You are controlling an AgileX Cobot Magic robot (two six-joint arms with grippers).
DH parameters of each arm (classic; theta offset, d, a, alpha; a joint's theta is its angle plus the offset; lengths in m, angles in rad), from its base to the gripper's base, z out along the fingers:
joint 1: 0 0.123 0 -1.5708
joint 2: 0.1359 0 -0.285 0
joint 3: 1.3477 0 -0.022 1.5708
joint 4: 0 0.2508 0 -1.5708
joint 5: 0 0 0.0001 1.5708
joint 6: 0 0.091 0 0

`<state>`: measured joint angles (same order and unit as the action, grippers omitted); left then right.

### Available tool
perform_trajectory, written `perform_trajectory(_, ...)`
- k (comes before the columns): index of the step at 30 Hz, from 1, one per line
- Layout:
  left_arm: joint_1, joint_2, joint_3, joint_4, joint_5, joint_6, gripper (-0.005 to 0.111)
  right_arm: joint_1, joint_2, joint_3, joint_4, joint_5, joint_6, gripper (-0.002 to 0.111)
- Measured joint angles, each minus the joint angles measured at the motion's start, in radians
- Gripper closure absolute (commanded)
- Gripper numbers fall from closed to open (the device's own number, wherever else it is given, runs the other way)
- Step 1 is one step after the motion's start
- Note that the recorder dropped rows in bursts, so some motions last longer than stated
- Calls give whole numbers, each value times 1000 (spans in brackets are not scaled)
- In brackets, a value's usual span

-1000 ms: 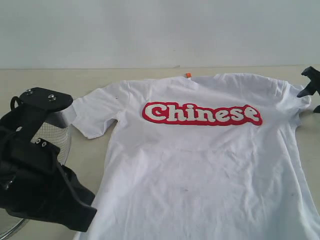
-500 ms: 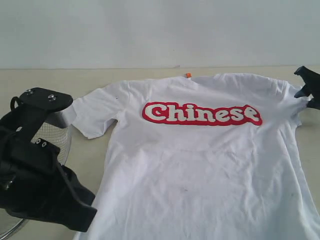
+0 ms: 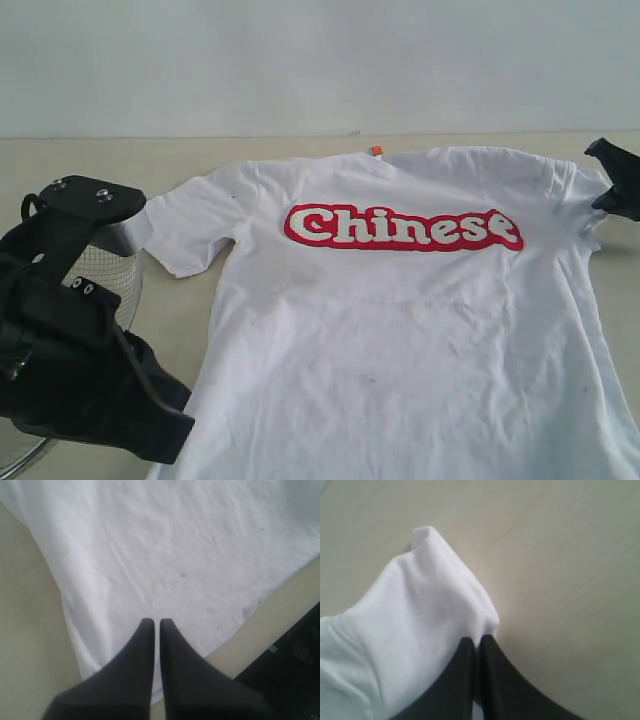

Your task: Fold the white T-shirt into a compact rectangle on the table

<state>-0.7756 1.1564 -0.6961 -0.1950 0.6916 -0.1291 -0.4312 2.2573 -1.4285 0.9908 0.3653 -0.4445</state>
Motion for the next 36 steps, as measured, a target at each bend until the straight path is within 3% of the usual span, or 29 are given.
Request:
perform_trajectory(15,0,0,0,0,0,0,102,3,-49,-10,-23,38,0,108)
perform_trajectory(36,0,0,0,0,-2,10,102,7,-80,-84,-7,309,-75,108)
